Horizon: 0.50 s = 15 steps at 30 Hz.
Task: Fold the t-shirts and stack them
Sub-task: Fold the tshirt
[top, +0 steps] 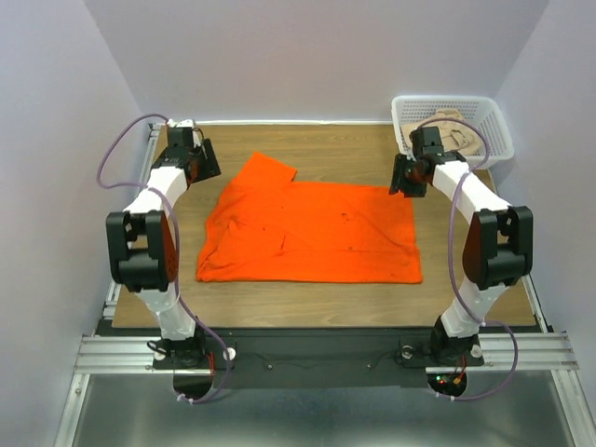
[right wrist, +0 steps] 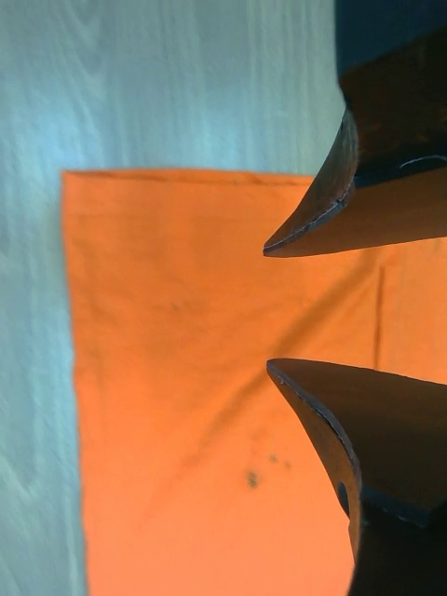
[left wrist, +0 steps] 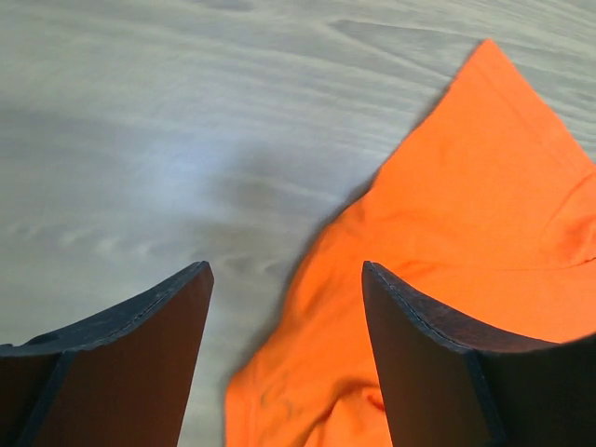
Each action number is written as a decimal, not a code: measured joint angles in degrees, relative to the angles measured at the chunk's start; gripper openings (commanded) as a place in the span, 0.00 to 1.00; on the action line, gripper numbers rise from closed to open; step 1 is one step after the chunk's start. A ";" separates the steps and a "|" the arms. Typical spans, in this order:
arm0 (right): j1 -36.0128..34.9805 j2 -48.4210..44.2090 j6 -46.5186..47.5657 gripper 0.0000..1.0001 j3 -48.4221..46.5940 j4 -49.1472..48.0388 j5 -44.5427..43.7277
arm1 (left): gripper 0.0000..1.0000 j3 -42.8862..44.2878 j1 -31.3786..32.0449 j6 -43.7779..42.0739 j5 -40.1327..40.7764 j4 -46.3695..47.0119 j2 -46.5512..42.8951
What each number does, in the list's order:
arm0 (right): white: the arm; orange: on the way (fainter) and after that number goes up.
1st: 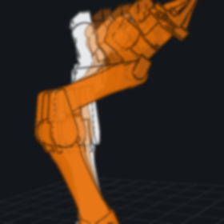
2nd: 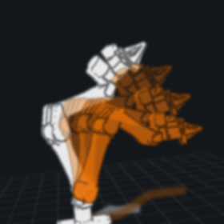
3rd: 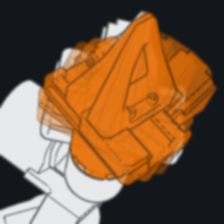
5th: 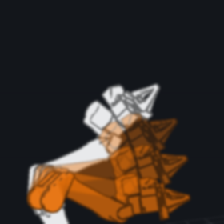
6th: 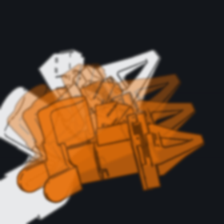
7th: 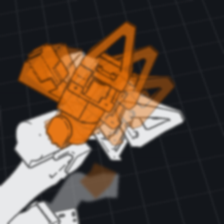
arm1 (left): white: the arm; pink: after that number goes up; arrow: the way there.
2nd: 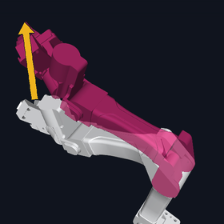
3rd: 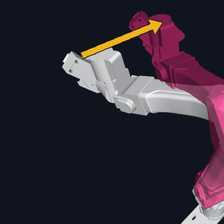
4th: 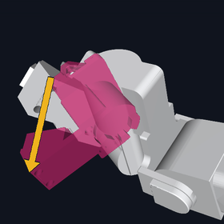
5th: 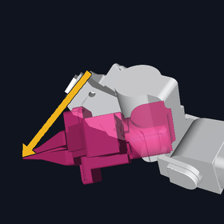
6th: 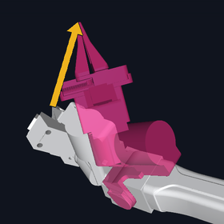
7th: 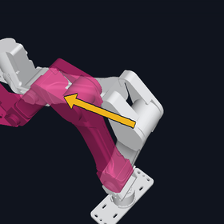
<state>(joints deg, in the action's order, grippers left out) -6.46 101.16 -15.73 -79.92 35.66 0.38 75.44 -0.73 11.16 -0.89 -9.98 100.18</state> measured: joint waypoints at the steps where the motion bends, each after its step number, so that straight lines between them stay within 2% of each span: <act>1: 0.04 1.01 0.31 0.54 -0.79 -0.09 -0.48 | 0.76 1.51 0.11 -0.87 -1.16 0.17 1.86; 6: 0.42 6.29 1.64 0.53 -4.79 -0.04 -2.99 | 0.72 6.29 1.88 -5.73 -6.75 0.59 10.45; 15: 0.57 8.55 3.23 0.53 -7.32 -0.11 -5.66 | 0.63 14.32 4.11 -11.69 -12.61 -2.38 19.82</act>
<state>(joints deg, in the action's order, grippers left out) -5.89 109.71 -12.49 -87.24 35.55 -5.28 89.76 3.38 -0.54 -13.50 -12.36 120.01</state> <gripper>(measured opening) 0.531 0.640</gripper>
